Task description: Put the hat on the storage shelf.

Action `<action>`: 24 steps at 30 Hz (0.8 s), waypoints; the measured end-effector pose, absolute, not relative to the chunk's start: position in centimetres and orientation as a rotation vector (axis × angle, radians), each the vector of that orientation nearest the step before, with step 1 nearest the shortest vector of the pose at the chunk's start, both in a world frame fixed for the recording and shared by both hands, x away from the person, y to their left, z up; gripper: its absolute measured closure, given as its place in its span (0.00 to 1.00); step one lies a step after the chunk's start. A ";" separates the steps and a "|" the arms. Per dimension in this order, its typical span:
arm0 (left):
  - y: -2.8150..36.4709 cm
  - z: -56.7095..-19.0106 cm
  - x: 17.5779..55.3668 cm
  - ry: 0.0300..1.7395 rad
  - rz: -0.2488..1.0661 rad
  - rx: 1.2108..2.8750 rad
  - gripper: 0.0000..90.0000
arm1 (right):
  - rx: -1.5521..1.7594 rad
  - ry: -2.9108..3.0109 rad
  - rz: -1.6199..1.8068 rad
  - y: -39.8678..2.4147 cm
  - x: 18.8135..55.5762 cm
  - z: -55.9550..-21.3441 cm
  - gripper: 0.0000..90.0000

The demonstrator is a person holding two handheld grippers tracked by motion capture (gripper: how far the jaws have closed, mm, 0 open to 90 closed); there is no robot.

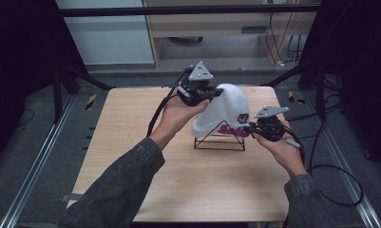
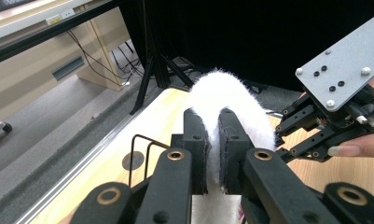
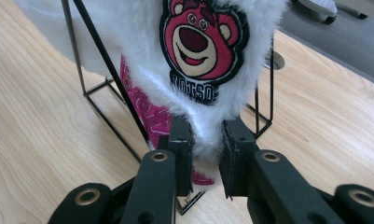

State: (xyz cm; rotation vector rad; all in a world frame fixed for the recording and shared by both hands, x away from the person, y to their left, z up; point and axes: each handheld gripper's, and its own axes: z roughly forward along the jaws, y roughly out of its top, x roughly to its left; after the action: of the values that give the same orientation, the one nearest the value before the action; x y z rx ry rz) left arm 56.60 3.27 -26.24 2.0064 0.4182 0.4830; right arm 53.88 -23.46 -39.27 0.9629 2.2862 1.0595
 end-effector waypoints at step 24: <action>2.8 -28.2 57.0 0.433 0.459 2.045 0.93 | 0.996 2.311 1.036 -23.9 53.8 -41.1 0.82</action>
State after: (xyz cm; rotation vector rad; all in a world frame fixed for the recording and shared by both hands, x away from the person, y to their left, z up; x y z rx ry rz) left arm 57.00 2.76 -28.24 2.0446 0.4335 0.4590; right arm 53.76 -23.92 -41.08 0.9964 2.3108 1.0365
